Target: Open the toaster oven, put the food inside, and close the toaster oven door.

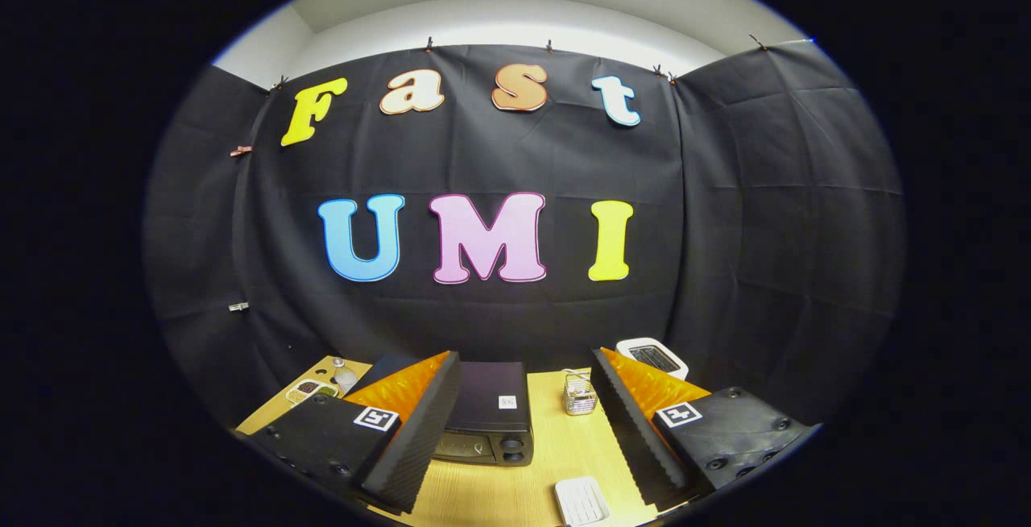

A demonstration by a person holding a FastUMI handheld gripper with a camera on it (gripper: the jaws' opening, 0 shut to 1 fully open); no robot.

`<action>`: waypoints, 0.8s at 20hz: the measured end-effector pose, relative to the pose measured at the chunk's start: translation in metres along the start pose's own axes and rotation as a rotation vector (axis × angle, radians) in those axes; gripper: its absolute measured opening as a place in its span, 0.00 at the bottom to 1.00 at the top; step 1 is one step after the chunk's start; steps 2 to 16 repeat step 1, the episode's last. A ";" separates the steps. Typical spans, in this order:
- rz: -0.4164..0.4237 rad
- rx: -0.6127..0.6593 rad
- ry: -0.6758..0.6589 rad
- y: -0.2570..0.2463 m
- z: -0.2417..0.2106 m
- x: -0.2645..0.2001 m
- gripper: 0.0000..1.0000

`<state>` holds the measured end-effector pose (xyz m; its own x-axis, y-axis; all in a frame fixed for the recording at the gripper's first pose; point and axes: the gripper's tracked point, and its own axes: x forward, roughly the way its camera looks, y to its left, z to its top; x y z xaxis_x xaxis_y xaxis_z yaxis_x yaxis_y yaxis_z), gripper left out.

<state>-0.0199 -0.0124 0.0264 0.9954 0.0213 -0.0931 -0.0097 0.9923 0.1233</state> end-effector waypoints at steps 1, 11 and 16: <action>-0.001 0.004 0.003 -0.001 -0.001 0.000 1.00; -0.001 0.004 0.003 -0.001 -0.001 0.000 1.00; -0.001 0.004 0.003 -0.001 -0.001 0.000 1.00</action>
